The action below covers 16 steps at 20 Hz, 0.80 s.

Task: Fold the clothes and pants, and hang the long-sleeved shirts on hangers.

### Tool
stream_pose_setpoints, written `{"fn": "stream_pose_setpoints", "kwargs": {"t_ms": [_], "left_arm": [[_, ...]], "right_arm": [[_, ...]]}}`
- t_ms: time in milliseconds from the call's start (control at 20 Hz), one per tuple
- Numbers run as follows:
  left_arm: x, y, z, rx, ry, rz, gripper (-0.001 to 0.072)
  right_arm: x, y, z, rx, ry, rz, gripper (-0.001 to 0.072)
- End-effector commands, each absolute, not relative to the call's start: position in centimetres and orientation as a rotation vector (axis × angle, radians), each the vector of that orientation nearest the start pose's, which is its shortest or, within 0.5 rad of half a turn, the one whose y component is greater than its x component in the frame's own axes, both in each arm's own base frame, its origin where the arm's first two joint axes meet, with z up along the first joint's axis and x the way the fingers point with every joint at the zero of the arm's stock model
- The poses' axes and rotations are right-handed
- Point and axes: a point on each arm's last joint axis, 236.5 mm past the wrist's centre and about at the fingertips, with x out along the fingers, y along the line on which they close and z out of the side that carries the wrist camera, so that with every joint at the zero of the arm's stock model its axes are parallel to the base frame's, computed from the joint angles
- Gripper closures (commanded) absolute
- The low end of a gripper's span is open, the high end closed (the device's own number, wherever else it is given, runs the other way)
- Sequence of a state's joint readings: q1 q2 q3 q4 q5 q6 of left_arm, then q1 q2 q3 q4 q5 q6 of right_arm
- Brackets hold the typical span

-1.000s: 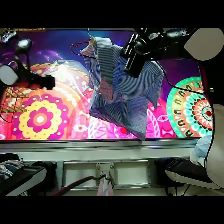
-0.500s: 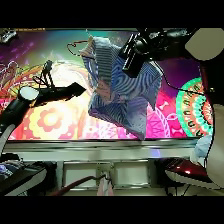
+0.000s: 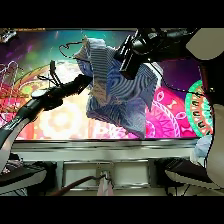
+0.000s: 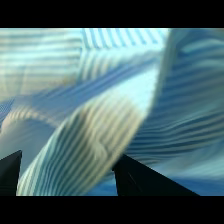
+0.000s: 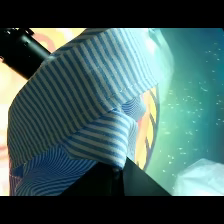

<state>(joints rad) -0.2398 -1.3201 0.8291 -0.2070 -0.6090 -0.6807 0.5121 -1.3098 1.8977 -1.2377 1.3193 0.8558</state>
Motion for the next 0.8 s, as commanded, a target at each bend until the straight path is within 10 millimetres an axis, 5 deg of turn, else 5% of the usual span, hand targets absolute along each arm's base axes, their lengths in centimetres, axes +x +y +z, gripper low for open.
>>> {"fn": "stream_pose_setpoints", "kwargs": {"t_ms": [0, 100, 500, 750], "left_arm": [[45.3, -24.4, 6.9, -1.023, 0.603, -0.593, 0.0232], [46.1, -23.8, 7.3, -1.031, 0.557, -0.580, 0.0676], [49.8, -16.3, 9.3, -0.996, 0.356, -0.478, 0.0696], [48.8, -15.8, 11.8, -0.949, 0.294, -0.607, 0.0696]], "right_arm": [[34.8, 28.5, 28.2, -0.627, 0.460, 1.017, 0.0692], [34.6, 28.4, 28.0, -0.631, 0.474, 1.023, 0.0692], [32.8, 28.3, 28.0, -0.627, 0.500, 1.069, 0.0692], [34.7, 25.8, 27.2, -0.717, 0.527, 0.952, 0.0692]]}}
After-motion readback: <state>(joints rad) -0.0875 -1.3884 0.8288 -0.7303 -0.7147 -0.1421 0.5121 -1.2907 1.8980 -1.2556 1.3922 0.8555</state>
